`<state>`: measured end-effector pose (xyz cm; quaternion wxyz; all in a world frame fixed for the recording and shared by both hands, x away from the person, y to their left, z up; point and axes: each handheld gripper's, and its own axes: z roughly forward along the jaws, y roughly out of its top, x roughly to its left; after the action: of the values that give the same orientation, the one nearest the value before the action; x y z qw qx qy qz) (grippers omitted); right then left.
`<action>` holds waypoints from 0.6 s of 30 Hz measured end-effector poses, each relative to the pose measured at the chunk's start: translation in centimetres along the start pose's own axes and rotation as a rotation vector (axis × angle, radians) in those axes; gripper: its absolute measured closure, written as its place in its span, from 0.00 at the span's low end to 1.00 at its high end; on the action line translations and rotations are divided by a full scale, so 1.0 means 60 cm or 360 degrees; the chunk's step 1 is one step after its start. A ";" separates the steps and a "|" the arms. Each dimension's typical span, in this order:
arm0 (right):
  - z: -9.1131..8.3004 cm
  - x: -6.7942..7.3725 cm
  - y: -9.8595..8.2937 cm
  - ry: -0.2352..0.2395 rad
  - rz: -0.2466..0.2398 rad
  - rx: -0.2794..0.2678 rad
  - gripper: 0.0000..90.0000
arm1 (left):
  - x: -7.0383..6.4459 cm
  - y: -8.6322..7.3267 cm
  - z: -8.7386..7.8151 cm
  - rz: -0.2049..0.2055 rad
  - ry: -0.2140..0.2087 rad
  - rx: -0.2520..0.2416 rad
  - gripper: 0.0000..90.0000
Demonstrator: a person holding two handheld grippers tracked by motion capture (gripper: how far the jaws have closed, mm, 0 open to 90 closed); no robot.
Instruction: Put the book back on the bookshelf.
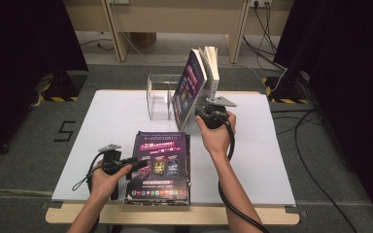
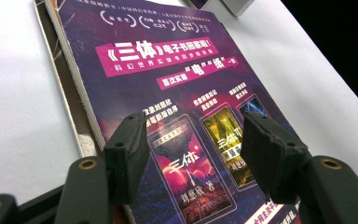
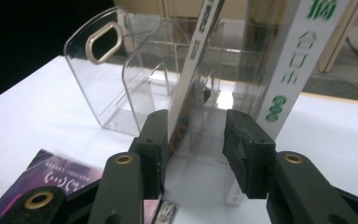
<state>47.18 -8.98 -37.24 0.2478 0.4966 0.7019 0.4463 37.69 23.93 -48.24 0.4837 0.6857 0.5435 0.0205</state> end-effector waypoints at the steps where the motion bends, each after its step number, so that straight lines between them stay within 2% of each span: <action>1: 0.000 0.000 -0.001 0.0009 -0.0005 0.0011 0.67 | 0.000 0.000 0.000 0.0000 -0.0003 -0.0001 0.45; 8: 0.006 -0.004 -0.024 0.0124 0.0015 0.0137 0.67 | 0.002 0.001 -0.003 -0.0008 0.0016 -0.0002 0.45; 18: 0.014 0.000 -0.077 0.0218 0.0003 0.0309 0.67 | 0.005 0.005 -0.006 0.0010 0.0104 -0.0007 0.46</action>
<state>45.63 -9.14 -41.65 0.1495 0.4873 0.7566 0.4095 37.81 24.41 -47.98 0.4671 0.6853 0.5568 0.0454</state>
